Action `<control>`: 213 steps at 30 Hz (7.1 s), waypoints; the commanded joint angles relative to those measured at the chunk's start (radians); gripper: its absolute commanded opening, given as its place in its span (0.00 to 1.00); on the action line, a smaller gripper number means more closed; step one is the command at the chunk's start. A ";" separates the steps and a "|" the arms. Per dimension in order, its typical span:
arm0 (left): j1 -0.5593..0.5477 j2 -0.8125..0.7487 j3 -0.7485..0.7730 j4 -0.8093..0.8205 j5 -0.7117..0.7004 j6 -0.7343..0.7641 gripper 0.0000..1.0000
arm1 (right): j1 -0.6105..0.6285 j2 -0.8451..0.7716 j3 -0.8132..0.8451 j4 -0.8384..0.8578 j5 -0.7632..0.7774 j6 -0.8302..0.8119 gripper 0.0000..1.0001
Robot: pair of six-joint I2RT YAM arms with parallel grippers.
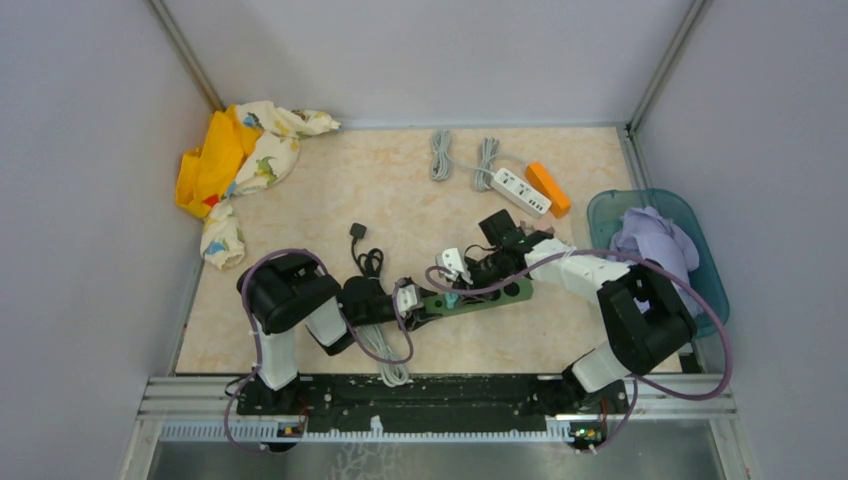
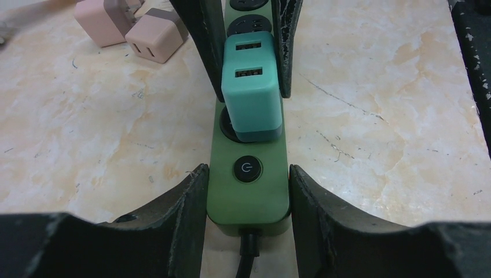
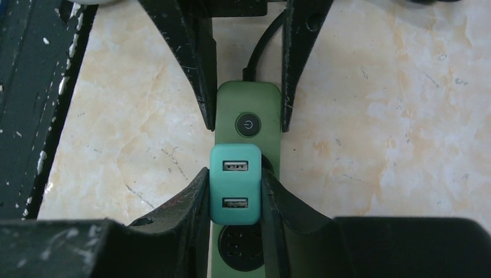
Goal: Pull the plug off the socket
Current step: Remove the plug from the socket.
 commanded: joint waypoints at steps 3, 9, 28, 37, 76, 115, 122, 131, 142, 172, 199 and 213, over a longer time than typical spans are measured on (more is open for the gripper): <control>-0.009 0.008 0.015 0.061 0.037 -0.009 0.00 | 0.013 -0.029 0.014 -0.089 -0.172 -0.208 0.00; -0.009 0.008 0.013 0.062 0.036 -0.009 0.00 | 0.063 -0.029 0.011 0.217 -0.081 0.183 0.00; -0.008 0.010 0.017 0.059 0.042 -0.009 0.00 | 0.039 -0.056 -0.011 0.160 -0.139 0.087 0.00; -0.008 0.011 0.017 0.058 0.045 -0.008 0.00 | -0.043 -0.087 -0.013 0.151 -0.049 0.038 0.00; -0.006 0.012 0.015 0.064 0.048 -0.006 0.00 | 0.022 -0.087 -0.039 0.318 -0.011 0.235 0.00; -0.007 0.012 0.013 0.067 0.049 -0.007 0.00 | 0.022 -0.059 -0.036 0.233 -0.240 0.157 0.00; -0.007 0.013 0.013 0.067 0.051 -0.005 0.00 | -0.044 -0.060 -0.005 0.201 -0.173 0.149 0.00; -0.007 0.012 0.012 0.068 0.052 -0.006 0.00 | -0.042 -0.051 0.007 -0.052 -0.297 -0.142 0.00; -0.007 0.012 0.012 0.067 0.051 -0.006 0.00 | -0.006 -0.068 -0.023 0.311 -0.054 0.261 0.00; -0.006 0.013 0.009 0.074 0.055 -0.004 0.00 | -0.087 -0.086 -0.044 -0.060 -0.329 -0.231 0.00; -0.007 0.012 0.012 0.068 0.061 -0.002 0.00 | 0.004 -0.091 -0.050 0.235 -0.263 0.178 0.00; -0.007 0.013 0.013 0.065 0.066 0.000 0.00 | -0.077 -0.091 -0.029 0.042 -0.417 -0.022 0.00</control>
